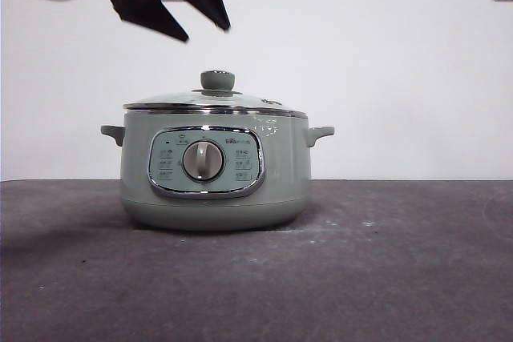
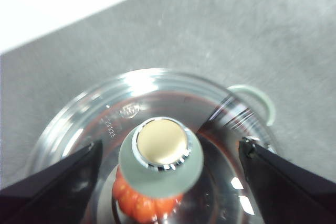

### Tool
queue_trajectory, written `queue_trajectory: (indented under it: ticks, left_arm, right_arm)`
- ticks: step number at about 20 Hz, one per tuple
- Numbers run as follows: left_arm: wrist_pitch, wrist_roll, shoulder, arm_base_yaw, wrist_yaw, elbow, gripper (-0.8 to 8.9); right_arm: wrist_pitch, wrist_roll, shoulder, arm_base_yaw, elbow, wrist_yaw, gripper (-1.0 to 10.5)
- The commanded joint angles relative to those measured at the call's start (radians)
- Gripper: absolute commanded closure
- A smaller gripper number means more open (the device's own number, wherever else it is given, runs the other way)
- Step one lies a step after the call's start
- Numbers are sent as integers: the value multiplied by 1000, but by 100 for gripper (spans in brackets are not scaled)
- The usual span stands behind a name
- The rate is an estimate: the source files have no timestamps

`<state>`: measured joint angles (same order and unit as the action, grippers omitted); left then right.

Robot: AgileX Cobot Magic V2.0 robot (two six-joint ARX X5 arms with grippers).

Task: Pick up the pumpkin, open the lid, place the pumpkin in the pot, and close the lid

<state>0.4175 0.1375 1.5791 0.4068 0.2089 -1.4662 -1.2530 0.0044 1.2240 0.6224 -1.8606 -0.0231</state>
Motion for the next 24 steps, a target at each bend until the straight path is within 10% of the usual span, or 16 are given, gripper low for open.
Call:
queue_trajectory:
  ticks: [1,9,12,14,24]
  left_arm:
    - [56,-3,-59,-3,2,5,373]
    - [539,-13,-356,-2,145,5,434]
    - [640,-14,-452,-2,190,5,796]
    - [671,-14,-498,-2,195,5,822]
    - [693,-13,-542,-2,187,5,817]
  right_arm:
    - [-22,10,-1,3,0,56,350]
    - [-119,29,-1,3,1,222,360]
    - [-119,31,-1,3,1,260,698]
    - [-119,25,-1,3,1,260,969]
    - [-118,39,-12,0,0,256,946]
